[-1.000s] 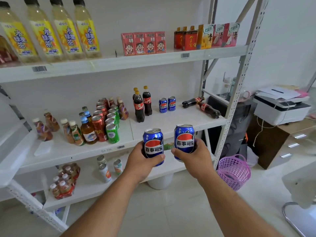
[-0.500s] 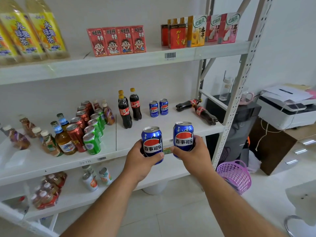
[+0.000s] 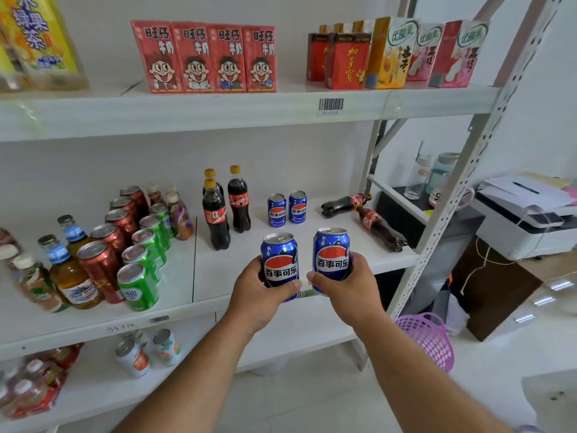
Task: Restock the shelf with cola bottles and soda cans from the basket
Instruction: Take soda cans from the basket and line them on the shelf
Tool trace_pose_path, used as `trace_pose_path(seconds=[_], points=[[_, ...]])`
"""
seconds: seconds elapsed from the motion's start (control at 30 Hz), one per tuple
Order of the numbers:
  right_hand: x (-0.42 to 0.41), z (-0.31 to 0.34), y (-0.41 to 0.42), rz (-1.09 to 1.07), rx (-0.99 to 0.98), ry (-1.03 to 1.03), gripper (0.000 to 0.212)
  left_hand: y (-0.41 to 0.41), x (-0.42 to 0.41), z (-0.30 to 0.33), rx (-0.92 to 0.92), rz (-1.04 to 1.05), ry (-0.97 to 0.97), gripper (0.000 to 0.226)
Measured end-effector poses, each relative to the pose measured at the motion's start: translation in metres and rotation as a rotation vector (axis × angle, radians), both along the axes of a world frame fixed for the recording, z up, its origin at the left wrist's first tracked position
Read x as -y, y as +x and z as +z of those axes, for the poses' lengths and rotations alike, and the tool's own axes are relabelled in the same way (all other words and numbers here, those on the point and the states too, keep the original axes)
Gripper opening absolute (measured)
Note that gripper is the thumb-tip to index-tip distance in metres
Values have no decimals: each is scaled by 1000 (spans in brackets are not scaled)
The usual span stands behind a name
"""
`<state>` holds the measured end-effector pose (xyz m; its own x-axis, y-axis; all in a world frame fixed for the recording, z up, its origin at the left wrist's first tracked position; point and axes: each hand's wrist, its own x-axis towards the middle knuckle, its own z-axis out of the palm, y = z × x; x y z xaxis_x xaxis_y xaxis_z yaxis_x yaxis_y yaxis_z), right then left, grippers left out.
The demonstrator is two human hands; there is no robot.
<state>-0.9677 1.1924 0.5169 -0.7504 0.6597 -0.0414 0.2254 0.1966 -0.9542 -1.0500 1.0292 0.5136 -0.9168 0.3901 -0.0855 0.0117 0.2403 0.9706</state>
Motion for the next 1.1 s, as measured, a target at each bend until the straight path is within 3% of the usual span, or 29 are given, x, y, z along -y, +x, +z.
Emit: trace_pose_path(seconds=[0.63,1.1], points=[[-160,-36,-63,204,28,-57,77,-34,-144,-28,49,209,-117,71],[-178,-54,-134,238,85,-50,79,-96,-158,-55,76,283,-136,71]])
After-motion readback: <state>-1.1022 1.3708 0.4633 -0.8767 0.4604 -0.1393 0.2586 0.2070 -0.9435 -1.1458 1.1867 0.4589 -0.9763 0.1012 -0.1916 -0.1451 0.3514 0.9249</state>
